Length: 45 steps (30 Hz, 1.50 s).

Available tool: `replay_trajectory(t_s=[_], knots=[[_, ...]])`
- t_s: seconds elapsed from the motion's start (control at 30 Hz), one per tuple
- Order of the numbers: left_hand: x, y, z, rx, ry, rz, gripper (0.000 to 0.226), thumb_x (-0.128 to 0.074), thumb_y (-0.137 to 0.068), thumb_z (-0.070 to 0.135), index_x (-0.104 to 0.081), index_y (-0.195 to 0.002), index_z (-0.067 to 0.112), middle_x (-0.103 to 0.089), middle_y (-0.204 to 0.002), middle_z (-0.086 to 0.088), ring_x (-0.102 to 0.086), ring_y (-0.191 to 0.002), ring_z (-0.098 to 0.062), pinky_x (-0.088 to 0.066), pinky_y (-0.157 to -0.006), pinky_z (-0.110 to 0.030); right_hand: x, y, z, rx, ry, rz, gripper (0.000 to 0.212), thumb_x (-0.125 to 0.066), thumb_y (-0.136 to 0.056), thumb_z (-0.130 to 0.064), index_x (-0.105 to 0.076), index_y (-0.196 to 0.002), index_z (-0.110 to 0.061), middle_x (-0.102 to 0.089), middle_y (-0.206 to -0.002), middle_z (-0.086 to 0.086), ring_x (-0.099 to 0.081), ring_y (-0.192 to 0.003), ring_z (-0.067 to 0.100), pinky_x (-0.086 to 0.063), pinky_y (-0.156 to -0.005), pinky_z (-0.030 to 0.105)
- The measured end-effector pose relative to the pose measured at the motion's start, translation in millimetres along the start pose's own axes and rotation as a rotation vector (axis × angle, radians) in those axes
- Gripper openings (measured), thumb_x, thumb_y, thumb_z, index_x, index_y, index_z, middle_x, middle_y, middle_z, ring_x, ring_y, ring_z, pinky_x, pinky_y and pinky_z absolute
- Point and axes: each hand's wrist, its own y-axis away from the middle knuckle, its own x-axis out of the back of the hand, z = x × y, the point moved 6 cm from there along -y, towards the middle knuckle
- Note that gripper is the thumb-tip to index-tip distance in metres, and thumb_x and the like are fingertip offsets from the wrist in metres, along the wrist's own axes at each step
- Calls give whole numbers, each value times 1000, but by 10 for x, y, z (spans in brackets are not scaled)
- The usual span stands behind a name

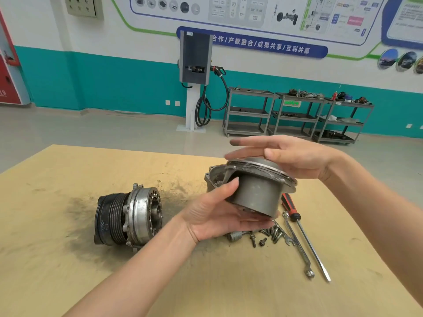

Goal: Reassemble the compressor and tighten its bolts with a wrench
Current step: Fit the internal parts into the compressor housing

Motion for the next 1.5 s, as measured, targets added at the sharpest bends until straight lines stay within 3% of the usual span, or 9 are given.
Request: replay_trajectory(t_s=[0.17, 0.43, 0.9, 1.0, 1.1, 1.17, 1.23, 1.33, 1.5], knots=[[-25, -99, -59, -5, 69, -73, 95, -88, -68, 29, -38, -142, 0, -51, -130, -27, -56, -117, -42, -44, -104, -53, -16, 114, 34, 38, -94, -46, 94, -79, -73, -52, -37, -147, -12, -51, -145, 11, -50, -132, 28, -51, -95, 33], [26, -106, -93, -16, 135, -132, 84, -85, -72, 31, -45, -138, -3, -53, -129, -29, -57, -117, -43, -43, -105, -53, -72, 139, 40, 44, -136, -75, 91, -83, -70, -45, -41, -146, -16, -54, -143, 10, -53, -130, 27, -52, -94, 31], [-29, -84, 89, -1, 411, -75, 108, -90, -57, 32, -37, -141, -10, -46, -134, -36, -51, -118, -49, -40, -99, -58, -6, 90, -149, 166, -87, 406, 52, -60, -81, -22, -52, -133, -19, -74, -104, 5, -68, -93, 20, -56, -81, 31], [223, 96, 168, -89, 162, 335, 80, -78, -70, 37, -50, -133, -4, -57, -130, -28, -59, -118, -39, -52, -96, -47, 101, 110, -192, 107, 168, 636, 68, -64, -83, -28, -40, -146, -21, -71, -104, -2, -66, -98, 6, -52, -86, 25], [409, 448, 442, -378, -533, 775, 29, -67, -88, 21, -63, -116, 12, -66, -120, -4, -66, -107, -12, -53, -90, -26, 154, 8, -193, 67, 386, 811, 70, -63, -94, -27, -26, -153, -19, -64, -98, -13, -61, -96, 0, -44, -86, 22], [379, 536, 600, -456, -1199, 981, 34, -62, -94, 24, -55, -127, 21, -55, -133, 8, -51, -123, -5, -40, -105, -26, 185, -95, -129, 17, 393, 876, 73, -63, -94, -28, -22, -154, -15, -63, -98, -7, -59, -101, 13, -45, -94, 34], [413, 401, 585, -340, -1568, 974, 61, -60, -94, 35, -33, -147, 20, -30, -154, 7, -24, -143, -10, -21, -117, -32, 155, -212, -51, -34, 389, 892, 75, -65, -93, -28, -22, -153, -13, -63, -100, 0, -58, -104, 19, -47, -95, 39], [597, 181, 452, -117, -1566, 878, 93, -64, -89, 42, -4, -156, 18, -3, -164, 2, 0, -150, -14, -8, -123, -41, 32, -364, 105, -98, 450, 887, 76, -67, -92, -29, -23, -152, -14, -64, -106, 8, -61, -103, 24, -50, -88, 39], [762, 20, 357, -98, -1375, 847, 115, -75, -81, 41, 9, -154, 12, -5, -164, -4, -7, -150, -20, -14, -120, -38, -55, -443, 368, -198, 560, 933, 74, -67, -91, -37, -25, -150, -19, -63, -118, 11, -54, -120, 33, -38, -105, 57]])
